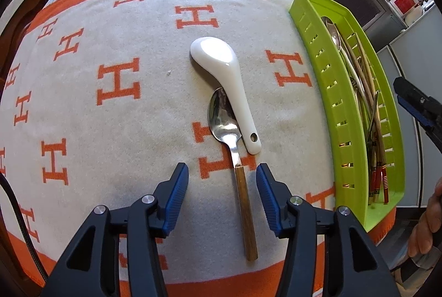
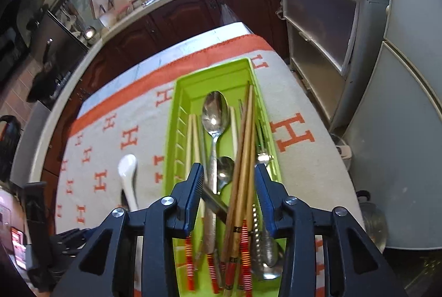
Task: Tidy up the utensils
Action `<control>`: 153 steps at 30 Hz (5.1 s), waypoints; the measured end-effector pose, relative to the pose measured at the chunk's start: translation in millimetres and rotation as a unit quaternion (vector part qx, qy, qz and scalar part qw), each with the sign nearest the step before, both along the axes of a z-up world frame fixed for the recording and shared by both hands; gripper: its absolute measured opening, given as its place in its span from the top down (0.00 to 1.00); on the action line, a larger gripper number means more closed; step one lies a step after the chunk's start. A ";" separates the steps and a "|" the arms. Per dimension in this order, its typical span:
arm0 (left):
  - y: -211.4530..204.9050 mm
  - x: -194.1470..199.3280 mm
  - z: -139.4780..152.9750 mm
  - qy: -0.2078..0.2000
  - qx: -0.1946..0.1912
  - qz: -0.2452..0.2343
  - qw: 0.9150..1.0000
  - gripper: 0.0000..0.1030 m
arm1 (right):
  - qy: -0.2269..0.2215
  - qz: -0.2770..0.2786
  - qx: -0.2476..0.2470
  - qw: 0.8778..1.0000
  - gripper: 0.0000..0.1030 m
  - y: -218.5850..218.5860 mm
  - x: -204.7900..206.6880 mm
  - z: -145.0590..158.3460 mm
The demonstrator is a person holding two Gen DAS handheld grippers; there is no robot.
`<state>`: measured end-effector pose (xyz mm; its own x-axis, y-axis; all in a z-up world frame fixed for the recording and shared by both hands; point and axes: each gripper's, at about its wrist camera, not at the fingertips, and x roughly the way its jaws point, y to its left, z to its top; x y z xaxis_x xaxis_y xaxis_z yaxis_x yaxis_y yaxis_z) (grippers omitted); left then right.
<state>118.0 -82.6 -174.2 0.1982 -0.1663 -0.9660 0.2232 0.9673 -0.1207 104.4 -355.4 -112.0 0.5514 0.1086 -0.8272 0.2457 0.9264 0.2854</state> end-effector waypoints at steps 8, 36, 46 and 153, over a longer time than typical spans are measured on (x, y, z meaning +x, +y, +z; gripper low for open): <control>-16.1 -0.1 -1.7 -0.014 0.014 -0.017 1.000 0.52 | -0.007 0.019 0.016 1.000 0.62 14.5 -4.7 3.3; 0.2 14.8 -2.1 0.002 -0.047 0.019 0.999 0.96 | 0.019 0.083 0.025 0.996 0.62 64.5 -8.3 -9.3; 67.7 2.5 5.7 0.001 -0.091 0.063 0.994 0.96 | 0.027 0.139 0.029 0.989 0.62 109.9 11.7 -4.3; -15.6 -20.0 80.7 -0.112 -0.045 -0.023 0.992 0.59 | -0.011 0.042 0.035 0.998 0.79 26.0 -15.3 19.0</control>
<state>98.0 -98.2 -93.4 0.3970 -0.2634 -0.8792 0.2984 0.9429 -0.1477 89.1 -329.3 -93.1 0.5559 0.2117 -0.8039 0.1611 0.9212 0.3540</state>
